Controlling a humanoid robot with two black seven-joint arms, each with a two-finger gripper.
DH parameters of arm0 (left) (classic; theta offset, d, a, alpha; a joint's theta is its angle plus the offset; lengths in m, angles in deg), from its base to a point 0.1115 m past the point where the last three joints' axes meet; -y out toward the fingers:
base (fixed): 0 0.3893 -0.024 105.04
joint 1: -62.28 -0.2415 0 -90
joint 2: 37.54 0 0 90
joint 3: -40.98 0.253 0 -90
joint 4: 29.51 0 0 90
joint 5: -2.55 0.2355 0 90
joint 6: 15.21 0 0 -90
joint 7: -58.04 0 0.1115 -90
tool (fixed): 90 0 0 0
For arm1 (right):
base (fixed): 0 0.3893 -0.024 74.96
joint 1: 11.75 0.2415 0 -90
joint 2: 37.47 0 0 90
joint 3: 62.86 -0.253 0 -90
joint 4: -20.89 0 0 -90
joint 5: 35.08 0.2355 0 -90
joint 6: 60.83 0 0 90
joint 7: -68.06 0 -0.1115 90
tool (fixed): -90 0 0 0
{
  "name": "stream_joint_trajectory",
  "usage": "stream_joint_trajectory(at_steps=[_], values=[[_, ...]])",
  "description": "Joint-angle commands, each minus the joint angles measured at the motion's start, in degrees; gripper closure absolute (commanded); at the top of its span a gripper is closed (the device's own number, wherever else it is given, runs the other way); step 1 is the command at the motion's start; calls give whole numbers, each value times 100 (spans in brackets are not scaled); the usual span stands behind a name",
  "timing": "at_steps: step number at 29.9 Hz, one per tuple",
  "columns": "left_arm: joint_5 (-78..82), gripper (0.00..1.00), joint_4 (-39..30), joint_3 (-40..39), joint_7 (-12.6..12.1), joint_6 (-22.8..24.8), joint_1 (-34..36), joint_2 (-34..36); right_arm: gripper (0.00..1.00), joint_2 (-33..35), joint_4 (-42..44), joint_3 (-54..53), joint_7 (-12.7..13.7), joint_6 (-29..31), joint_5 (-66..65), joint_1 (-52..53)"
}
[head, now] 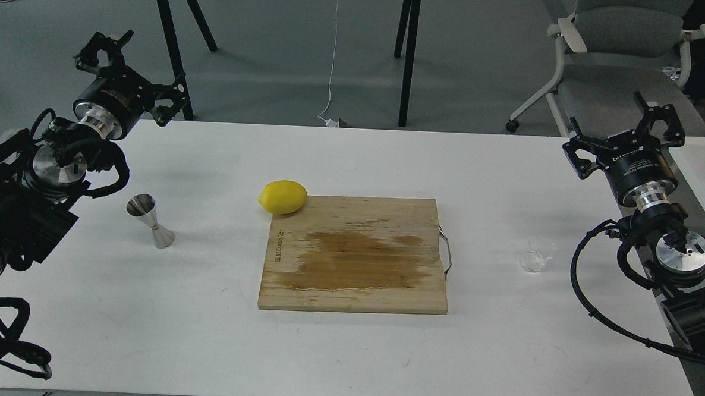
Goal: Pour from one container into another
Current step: 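Swing the left arm out and bring the left gripper down beside the metal jigger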
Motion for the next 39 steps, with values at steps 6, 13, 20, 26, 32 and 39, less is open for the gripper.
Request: stream_joint_trajectory(at_steps=[6,13,20,26,32,39], values=[[-64,0,533,-78,9,1,-52,-7,0,23,-11,-13,1,0,2,-18],[58,0,1264,36,516,1,167,-35,0,-12,-2,5,1,0,2,-53],[1971,0,1458,1361,2351,1,1247,1125,0,-12,-28,5,10,0,-24,-88],[4545,1,1449,2900,2483,1,2276,1355,0,-30,-37,-109,10,0,-15,-53],[6988,0,793,3218,2483,1,2743,1328,0,-12,25,-224,10,0,-24,-79],[9004,1,-1677,3139,2483,-1503,2726,1934,0,-12,25,-215,1,0,-24,-264]])
